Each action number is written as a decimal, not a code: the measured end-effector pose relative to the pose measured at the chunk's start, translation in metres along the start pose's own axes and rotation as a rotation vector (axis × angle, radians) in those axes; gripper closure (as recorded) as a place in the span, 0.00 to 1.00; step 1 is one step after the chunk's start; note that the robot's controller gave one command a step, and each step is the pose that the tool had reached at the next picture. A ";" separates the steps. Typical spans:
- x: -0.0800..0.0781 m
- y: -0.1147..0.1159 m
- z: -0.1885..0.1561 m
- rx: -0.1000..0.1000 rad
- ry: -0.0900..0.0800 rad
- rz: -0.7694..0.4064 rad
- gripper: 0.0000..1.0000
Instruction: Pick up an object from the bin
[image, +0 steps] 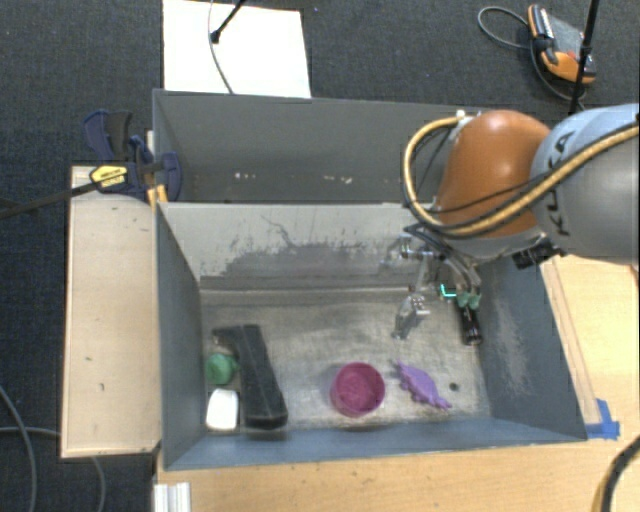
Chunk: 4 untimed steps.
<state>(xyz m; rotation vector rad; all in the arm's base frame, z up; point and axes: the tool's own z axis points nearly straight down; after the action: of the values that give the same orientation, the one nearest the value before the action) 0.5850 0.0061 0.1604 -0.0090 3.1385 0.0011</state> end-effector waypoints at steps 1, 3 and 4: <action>0.012 0.013 0.019 0.002 -0.008 -0.052 0.00; 0.071 0.028 0.084 0.000 0.001 -0.383 1.00; 0.071 0.028 0.084 0.000 0.001 -0.383 1.00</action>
Offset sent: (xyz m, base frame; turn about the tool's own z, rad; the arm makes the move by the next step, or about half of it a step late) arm -0.0475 0.0664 -0.0452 -0.3454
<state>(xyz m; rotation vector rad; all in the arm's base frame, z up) 0.5145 0.0338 0.0760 -0.6056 3.0800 0.0001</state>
